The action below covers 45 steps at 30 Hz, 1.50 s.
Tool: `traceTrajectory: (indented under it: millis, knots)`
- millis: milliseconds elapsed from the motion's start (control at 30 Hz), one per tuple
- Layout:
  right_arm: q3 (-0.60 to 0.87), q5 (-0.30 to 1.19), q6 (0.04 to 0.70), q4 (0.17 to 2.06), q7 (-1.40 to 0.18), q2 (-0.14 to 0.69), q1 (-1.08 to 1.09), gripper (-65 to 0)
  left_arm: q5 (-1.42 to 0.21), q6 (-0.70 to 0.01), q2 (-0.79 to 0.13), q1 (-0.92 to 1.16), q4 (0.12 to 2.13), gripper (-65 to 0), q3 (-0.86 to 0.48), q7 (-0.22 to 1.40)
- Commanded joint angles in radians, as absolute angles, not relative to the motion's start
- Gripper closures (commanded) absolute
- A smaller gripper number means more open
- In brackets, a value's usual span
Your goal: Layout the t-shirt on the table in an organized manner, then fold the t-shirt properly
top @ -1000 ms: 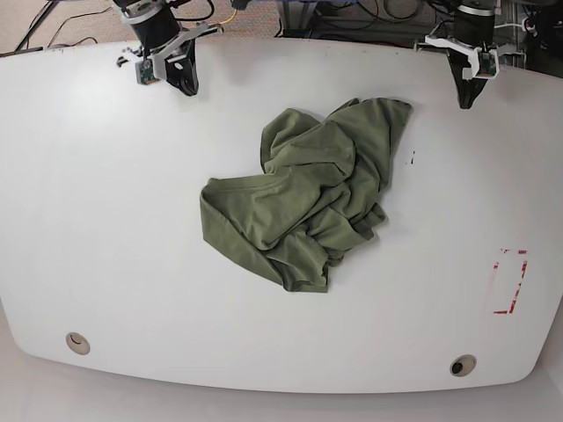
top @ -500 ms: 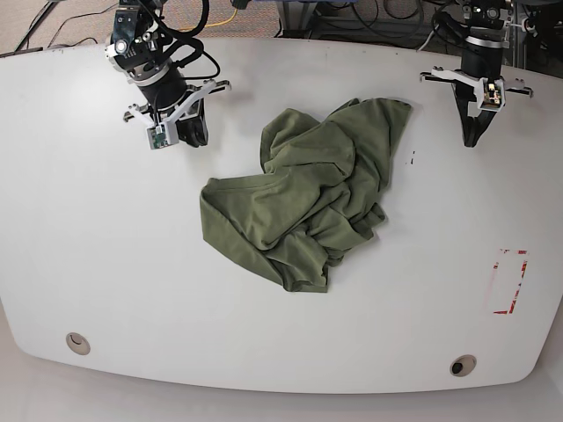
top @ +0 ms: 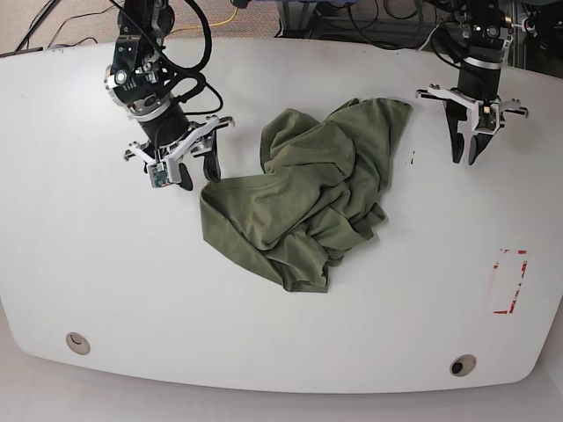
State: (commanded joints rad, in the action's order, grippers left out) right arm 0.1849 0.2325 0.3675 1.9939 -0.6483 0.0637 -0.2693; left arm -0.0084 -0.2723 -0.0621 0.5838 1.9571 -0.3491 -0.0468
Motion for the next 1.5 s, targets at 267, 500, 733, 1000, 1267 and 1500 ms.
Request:
traceTrajectory:
  millis: [267, 500, 733, 1000, 1267, 1500]
  knots:
    - [0.185, 0.243, 0.358, 1.871, -0.673, 0.064, -0.168, -28.4, -0.008, -0.272, -0.061, 0.579, 1.962, -36.4, -0.352, -0.047]
    - [0.185, 0.243, 0.358, 1.730, -0.673, 0.065, -0.077, -28.4, -0.010, -0.272, -0.059, 0.596, 1.960, -33.7, -0.355, -0.045]
    - [0.185, 0.242, 0.364, 1.593, -0.667, 0.071, -0.015, -28.4, -0.008, -0.272, -0.059, 0.615, 1.962, -33.7, -0.355, -0.044]
    - [0.185, 0.242, 0.364, 1.500, -0.628, 0.070, 0.013, -28.4, -0.004, -0.272, -0.062, 0.619, 1.959, -33.7, -0.357, -0.044]
    - [0.185, 0.242, 0.366, 1.405, -0.593, 0.067, 0.016, -27.7, -0.002, -0.272, -0.064, 0.619, 1.957, -33.7, -0.357, -0.044]
    - [0.180, 0.243, 0.366, 1.405, -0.582, 0.062, 0.007, -23.3, -0.002, -0.272, -0.064, 0.619, 1.956, -33.7, -0.357, -0.042]
